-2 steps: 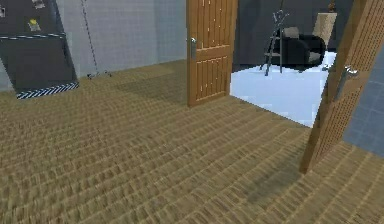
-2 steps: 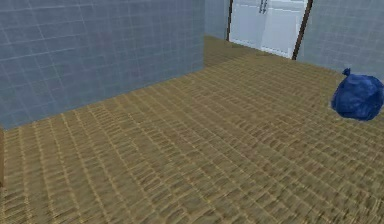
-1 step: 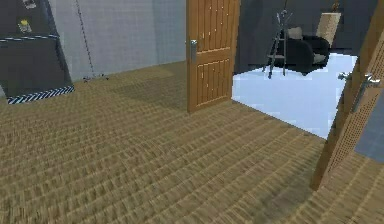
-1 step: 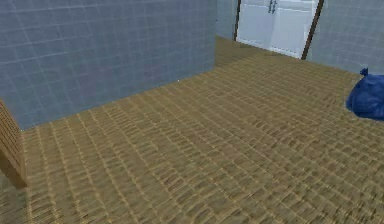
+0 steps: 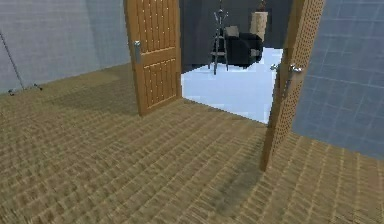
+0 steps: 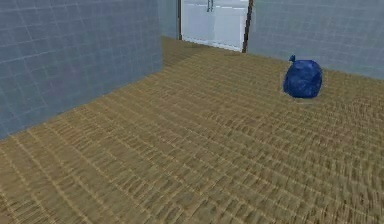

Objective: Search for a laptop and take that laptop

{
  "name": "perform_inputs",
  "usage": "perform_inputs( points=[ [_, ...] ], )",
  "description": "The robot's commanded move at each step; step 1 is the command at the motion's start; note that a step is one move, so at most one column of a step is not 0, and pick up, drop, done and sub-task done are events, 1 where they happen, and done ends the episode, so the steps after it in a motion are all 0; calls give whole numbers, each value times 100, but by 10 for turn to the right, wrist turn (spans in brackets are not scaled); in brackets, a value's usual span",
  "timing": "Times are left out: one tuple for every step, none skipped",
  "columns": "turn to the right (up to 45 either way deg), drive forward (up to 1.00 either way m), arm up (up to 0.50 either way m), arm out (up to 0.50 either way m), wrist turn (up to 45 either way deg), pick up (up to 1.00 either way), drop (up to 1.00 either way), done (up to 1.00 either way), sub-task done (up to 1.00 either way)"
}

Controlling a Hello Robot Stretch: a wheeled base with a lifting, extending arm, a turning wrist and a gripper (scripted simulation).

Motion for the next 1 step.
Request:
perform_inputs(
  points=[
    [0, 100, 0, 0, 0, 0, 0, 0, 0]
  ],
)
